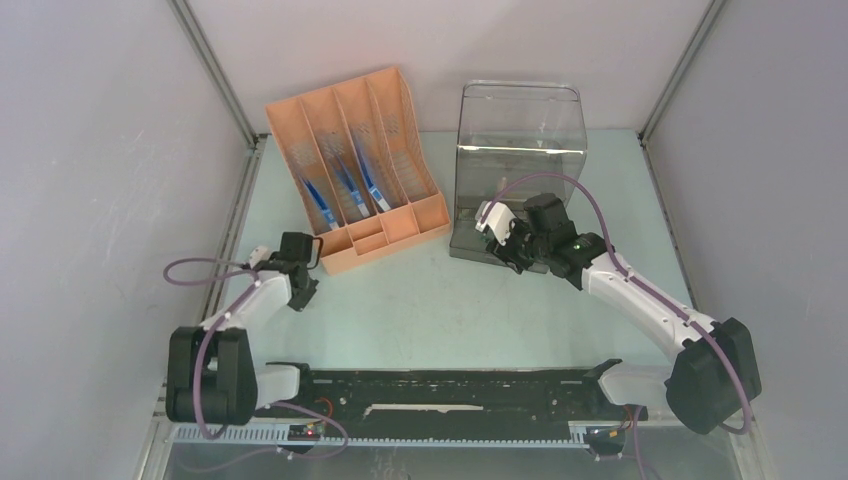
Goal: Organize the desk
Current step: Pick up the stationery from the center of the board.
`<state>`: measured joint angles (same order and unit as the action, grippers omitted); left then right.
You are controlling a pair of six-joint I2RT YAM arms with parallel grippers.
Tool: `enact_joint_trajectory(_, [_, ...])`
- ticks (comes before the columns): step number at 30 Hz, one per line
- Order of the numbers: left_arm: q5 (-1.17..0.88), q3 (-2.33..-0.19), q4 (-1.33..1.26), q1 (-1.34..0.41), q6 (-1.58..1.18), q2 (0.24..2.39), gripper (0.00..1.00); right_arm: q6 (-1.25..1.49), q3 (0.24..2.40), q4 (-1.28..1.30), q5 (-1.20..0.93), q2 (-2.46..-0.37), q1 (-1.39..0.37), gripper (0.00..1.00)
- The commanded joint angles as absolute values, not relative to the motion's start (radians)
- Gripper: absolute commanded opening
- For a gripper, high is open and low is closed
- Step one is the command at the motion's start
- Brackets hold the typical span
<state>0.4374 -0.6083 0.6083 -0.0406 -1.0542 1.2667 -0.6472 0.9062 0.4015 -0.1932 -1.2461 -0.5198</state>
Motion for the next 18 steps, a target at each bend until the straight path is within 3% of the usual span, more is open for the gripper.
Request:
enact_joint_trajectory(1, [0.374, -0.567, 0.543, -0.035, -1.004, 1.135, 0.00, -0.658, 0.932, 0.400, -0.199, -1.222, -0.523, 0.55])
enact_joint_trajectory(12, [0.253, -0.466, 0.434, -0.035, -0.850, 0.768, 0.00, -0.658, 0.932, 0.407, -0.215, -1.229, -0.519, 0.55])
enact_joint_trajectory(18, [-0.073, -0.353, 0.201, -0.035, -0.686, 0.596, 0.00, -0.662, 0.931, 0.417, -0.231, -1.234, -0.519, 0.55])
